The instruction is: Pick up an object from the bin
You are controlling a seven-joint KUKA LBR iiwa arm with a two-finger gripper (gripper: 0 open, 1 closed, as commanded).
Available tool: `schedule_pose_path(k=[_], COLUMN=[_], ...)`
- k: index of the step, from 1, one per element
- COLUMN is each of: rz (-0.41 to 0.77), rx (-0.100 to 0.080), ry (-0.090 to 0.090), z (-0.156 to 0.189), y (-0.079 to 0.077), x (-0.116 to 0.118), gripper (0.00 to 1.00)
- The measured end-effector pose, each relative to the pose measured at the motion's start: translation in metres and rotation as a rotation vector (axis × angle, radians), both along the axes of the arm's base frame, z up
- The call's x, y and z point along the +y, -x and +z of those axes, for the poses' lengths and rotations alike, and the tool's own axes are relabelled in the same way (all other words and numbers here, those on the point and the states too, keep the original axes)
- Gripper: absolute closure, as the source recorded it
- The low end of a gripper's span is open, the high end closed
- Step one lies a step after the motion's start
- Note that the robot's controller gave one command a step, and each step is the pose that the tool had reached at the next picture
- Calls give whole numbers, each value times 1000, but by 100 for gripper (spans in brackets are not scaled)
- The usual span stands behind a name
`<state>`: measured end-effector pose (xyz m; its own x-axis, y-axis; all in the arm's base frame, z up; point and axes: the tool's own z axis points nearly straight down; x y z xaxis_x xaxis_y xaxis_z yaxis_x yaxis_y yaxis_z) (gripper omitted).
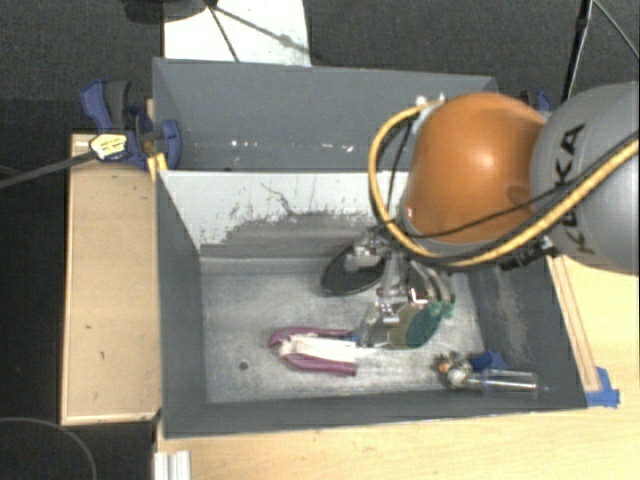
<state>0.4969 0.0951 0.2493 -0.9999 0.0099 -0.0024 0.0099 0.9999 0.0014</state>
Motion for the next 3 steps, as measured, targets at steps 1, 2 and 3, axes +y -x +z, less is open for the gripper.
schedule_pose_path(k=[1, 2, 3], rz=[359, 354, 544], rx=[-4, -15, -6], ry=[1, -1, 3], z=[-178, -175, -46], y=[0, -3, -13], x=[0, 1, 2], gripper=[0, 100, 100])
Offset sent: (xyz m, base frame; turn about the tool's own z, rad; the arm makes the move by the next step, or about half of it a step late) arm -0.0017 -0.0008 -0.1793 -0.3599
